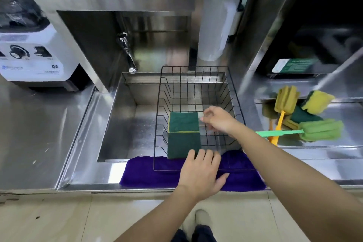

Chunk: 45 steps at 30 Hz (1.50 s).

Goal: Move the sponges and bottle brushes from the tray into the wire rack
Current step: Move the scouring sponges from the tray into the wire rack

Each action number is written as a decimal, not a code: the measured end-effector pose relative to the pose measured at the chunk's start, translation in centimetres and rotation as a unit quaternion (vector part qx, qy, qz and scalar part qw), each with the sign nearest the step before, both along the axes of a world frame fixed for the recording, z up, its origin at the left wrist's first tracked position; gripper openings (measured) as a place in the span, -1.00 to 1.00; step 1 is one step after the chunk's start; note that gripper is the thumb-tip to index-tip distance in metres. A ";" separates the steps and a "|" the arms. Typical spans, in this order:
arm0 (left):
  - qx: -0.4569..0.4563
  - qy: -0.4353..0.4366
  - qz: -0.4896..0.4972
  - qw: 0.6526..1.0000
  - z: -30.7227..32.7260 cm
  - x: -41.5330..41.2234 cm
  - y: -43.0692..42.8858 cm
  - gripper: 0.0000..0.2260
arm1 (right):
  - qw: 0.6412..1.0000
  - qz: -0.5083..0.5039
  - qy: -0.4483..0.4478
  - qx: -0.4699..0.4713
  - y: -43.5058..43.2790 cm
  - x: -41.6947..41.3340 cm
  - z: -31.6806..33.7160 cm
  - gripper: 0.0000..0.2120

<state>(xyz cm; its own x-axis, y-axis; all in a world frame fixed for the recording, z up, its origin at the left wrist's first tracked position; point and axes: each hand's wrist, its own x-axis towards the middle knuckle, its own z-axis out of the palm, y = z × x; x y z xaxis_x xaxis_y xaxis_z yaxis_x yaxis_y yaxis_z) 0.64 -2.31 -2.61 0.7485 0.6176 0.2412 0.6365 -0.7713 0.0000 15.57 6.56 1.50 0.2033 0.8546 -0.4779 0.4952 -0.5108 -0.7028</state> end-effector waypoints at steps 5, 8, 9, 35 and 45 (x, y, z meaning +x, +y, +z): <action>-0.010 0.011 -0.031 0.999 0.1 3.7 -0.9 -0.54 | 0.995 -0.065 -0.014 0.080 -1.6 4.7 1.9 -0.79; -0.003 0.019 -0.040 0.999 -0.2 5.1 -1.4 -0.61 | 0.974 -0.159 -0.047 0.154 -3.0 8.0 2.5 -0.87; -0.002 0.017 -0.041 0.999 -0.2 5.4 -1.5 -0.62 | 0.965 -0.185 -0.072 0.173 -3.4 9.0 2.7 -0.85; 0.007 -0.016 -0.022 1.000 -0.7 5.9 -1.8 -0.72 | 0.855 -0.327 -0.399 0.046 -6.4 24.1 2.7 -0.61; 0.041 -0.015 -0.014 0.999 -0.2 5.2 -1.6 -0.64 | 0.865 -0.331 -0.168 0.337 -2.1 19.4 11.4 -0.54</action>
